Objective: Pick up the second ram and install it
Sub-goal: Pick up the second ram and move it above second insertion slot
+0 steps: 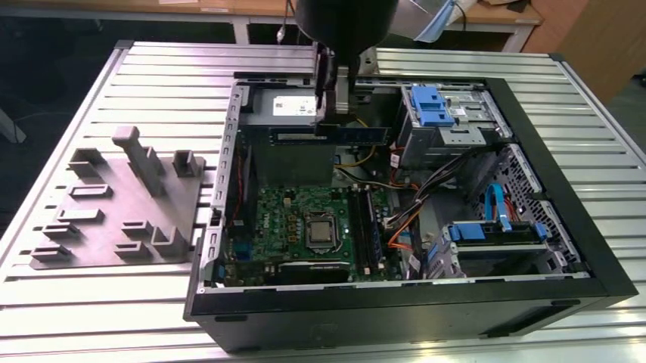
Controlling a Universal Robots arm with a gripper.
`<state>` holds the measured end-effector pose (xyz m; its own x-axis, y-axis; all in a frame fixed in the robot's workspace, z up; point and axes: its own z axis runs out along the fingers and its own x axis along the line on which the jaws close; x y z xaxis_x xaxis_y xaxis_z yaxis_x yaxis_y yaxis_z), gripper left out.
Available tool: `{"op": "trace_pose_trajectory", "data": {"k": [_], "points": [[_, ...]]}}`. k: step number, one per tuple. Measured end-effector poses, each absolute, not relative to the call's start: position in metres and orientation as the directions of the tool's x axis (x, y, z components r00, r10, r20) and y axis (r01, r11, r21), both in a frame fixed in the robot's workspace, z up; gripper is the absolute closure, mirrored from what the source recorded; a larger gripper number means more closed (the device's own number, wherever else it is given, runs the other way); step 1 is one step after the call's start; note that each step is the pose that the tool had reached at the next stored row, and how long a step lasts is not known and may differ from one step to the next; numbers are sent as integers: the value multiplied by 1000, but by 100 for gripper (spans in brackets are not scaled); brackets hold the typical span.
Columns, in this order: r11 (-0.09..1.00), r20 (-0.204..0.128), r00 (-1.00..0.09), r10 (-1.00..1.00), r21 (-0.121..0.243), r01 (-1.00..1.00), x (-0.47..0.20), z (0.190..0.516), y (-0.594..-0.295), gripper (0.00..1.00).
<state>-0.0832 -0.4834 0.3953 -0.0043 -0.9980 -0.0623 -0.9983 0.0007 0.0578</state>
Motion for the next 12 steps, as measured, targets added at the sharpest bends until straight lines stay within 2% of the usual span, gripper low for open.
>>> {"op": "trace_pose_trajectory", "data": {"k": [12], "points": [[1, -62, -4, -998, 58, -998, -82, 384, -483, 88]]}}
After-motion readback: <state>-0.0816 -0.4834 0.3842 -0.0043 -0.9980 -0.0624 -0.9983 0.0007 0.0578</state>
